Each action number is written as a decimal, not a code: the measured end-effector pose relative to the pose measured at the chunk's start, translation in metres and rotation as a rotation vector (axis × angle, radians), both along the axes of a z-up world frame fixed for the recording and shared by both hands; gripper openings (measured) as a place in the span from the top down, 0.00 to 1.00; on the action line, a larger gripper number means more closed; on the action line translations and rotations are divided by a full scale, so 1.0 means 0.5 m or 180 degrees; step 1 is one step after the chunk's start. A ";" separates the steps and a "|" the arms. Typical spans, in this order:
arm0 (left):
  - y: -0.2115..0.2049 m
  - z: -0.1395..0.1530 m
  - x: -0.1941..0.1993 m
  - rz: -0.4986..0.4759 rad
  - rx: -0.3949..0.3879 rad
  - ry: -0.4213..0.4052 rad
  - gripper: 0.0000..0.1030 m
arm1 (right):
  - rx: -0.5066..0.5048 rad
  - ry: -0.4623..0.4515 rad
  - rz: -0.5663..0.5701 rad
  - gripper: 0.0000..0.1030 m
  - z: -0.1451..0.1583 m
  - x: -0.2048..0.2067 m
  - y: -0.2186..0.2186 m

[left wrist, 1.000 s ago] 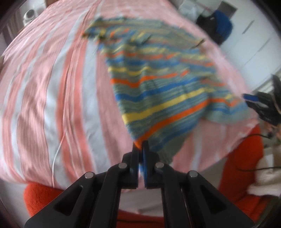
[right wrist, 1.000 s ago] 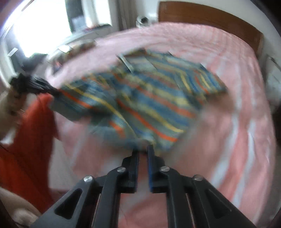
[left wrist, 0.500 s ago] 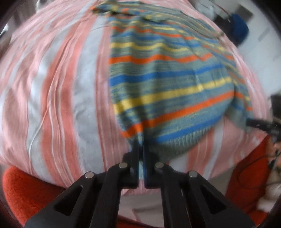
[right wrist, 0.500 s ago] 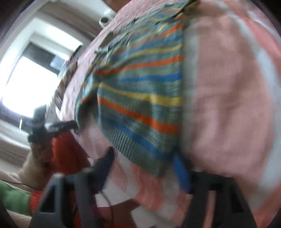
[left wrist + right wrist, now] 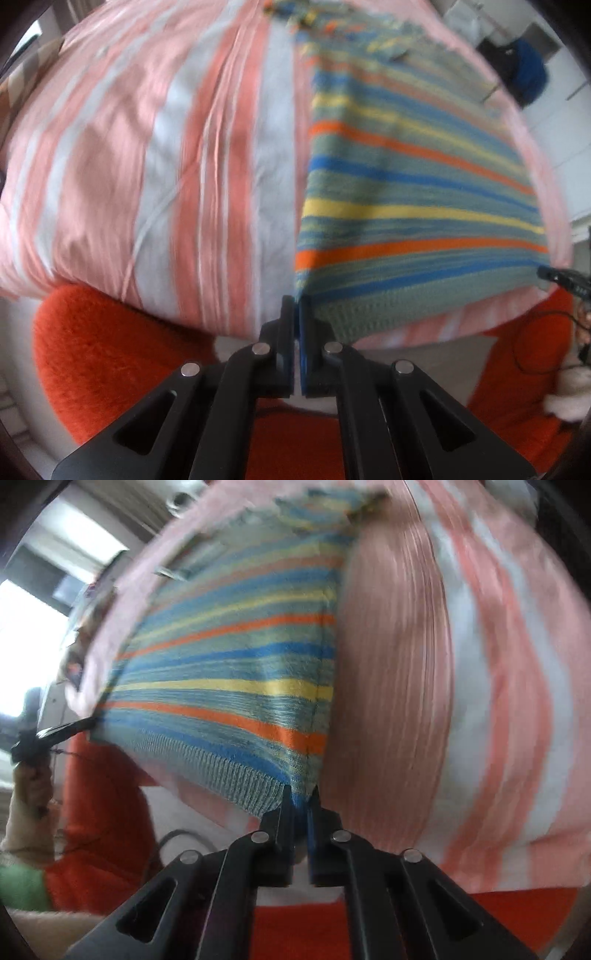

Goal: Fold small clothes

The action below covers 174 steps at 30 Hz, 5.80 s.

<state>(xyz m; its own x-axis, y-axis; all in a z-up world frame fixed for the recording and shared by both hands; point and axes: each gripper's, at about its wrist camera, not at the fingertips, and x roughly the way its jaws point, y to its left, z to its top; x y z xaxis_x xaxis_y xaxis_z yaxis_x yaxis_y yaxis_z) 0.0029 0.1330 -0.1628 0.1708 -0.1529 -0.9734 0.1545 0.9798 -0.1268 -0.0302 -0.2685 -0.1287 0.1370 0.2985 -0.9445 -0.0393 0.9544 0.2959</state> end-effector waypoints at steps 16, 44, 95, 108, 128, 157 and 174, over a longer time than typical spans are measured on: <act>-0.081 -0.017 -0.015 -0.0089 0.0613 -0.0171 0.77 | 0.0215 0.0145 -0.0240 0.84 -0.061 0.004 -0.042; -0.006 0.045 0.065 0.1065 0.0438 -0.1512 0.17 | -0.0795 -0.1457 0.0250 0.96 0.082 0.520 -0.011; -0.089 0.207 0.092 0.0284 0.0429 -0.1903 0.10 | -0.0848 -0.1349 -0.1762 0.70 0.100 0.239 -0.442; -0.343 0.027 0.418 -0.1201 0.0634 -0.1236 0.30 | -0.0563 -0.1935 -0.1176 0.63 0.104 0.046 -0.176; 0.230 0.066 0.443 0.2329 0.0304 -0.1085 0.96 | -0.0754 -0.1999 -0.0984 0.56 0.058 0.038 -0.144; 0.035 0.060 0.122 0.0421 -0.0263 -0.0510 0.37 | 0.0171 -0.1136 -0.0207 0.36 0.090 -0.024 -0.122; -0.083 -0.017 0.023 -0.0068 -0.0249 -0.0353 0.97 | 0.0254 -0.0344 0.0205 0.94 -0.013 -0.033 -0.023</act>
<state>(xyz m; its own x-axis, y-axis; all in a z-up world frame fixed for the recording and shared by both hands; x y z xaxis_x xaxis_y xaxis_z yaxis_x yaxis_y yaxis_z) 0.0144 0.0917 -0.1712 0.2725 -0.2323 -0.9337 0.1926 0.9639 -0.1836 -0.0470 -0.2802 -0.1350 0.2148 0.3834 -0.8983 -0.1353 0.9226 0.3614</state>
